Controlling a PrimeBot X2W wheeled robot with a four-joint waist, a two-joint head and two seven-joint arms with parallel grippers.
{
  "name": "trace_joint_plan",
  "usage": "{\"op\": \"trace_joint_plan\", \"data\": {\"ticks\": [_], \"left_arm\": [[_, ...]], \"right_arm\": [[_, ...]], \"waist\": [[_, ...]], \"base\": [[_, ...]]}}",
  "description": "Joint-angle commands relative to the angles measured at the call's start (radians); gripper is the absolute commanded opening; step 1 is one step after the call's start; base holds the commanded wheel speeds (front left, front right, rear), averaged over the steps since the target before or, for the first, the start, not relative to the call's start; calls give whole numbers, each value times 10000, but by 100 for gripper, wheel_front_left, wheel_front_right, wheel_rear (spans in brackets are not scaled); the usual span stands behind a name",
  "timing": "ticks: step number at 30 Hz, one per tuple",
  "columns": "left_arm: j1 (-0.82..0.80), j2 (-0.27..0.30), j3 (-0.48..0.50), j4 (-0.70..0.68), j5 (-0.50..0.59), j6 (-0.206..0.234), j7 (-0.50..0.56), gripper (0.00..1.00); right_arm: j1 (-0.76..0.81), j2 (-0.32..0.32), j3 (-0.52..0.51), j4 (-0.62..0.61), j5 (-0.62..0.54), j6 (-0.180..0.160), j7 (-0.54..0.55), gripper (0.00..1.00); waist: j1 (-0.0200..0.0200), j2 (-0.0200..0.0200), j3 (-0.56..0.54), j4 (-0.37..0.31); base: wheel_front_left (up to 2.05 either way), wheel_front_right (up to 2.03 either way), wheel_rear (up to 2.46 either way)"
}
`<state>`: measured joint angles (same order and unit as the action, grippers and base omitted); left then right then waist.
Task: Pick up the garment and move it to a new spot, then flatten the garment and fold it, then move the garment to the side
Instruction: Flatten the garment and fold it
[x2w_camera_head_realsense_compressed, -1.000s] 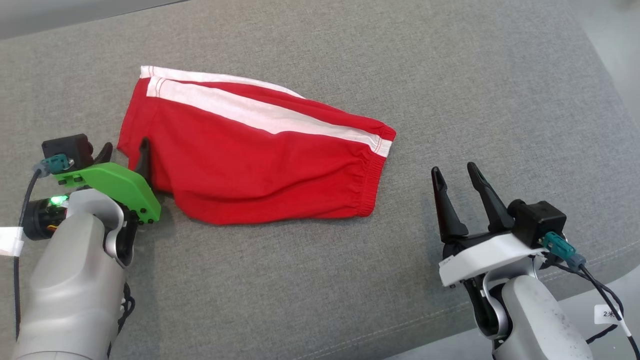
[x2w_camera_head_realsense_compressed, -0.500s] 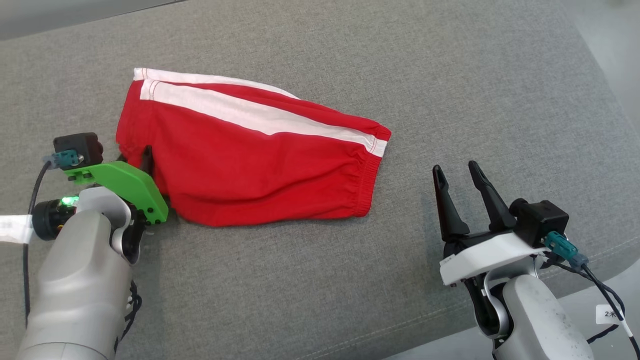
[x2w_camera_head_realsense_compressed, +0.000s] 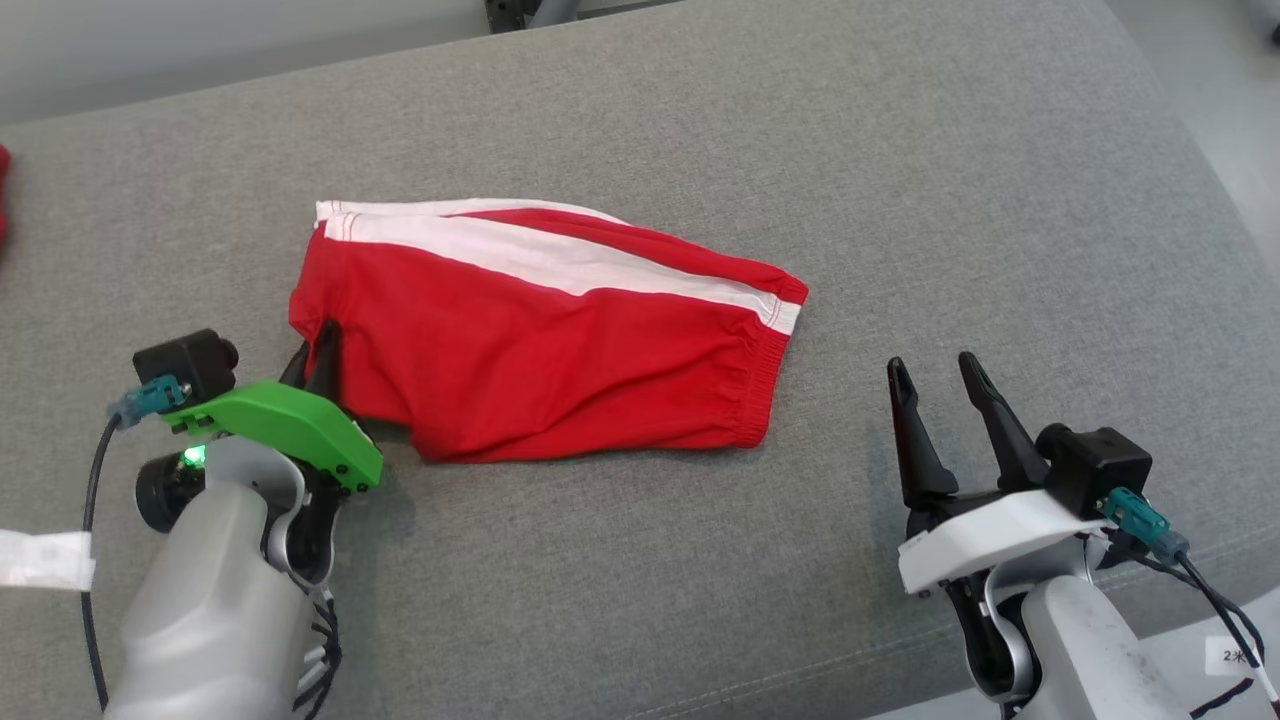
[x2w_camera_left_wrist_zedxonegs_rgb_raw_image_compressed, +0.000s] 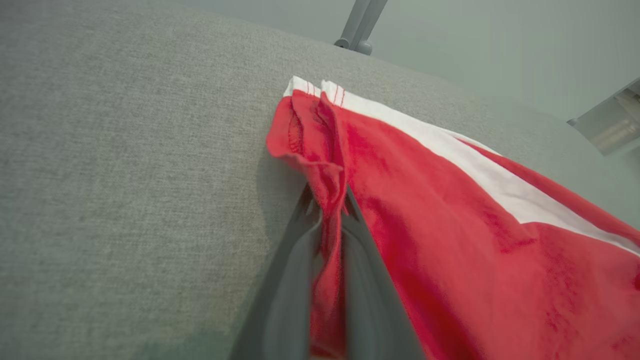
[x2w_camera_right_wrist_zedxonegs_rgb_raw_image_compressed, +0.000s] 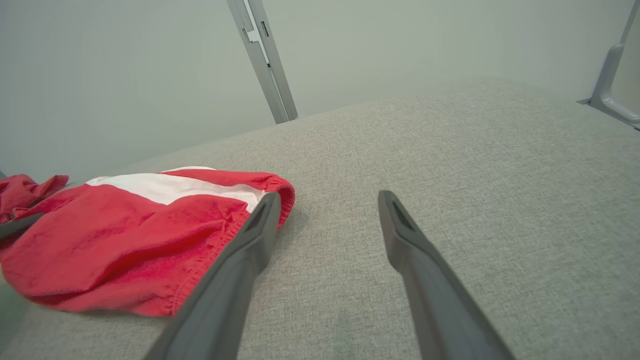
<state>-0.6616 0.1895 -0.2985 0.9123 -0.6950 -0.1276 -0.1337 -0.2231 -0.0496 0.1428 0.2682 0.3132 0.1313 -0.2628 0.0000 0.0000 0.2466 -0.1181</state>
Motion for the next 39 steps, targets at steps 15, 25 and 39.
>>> {"op": "trace_joint_plan", "data": {"ticks": [15,25,39], "left_arm": [[3429,-257,498,-2588,-1332,696,-436,0],[4416,-508,653,-3163,-1493,1140,-747,29],[4732,20,496,-4355,681,1180,-1321,100]], "right_arm": [[863,-18,-302,342,-277,-10,-36,100],[1021,-18,-249,512,-270,-10,100,100],[1352,-17,-196,778,-94,-10,288,100]], "waist": [[0,0,-1156,1061],[0,0,-1527,1189],[0,0,-2090,1672]], "base": [[0,0,0],[0,0,0],[0,0,0]]}}
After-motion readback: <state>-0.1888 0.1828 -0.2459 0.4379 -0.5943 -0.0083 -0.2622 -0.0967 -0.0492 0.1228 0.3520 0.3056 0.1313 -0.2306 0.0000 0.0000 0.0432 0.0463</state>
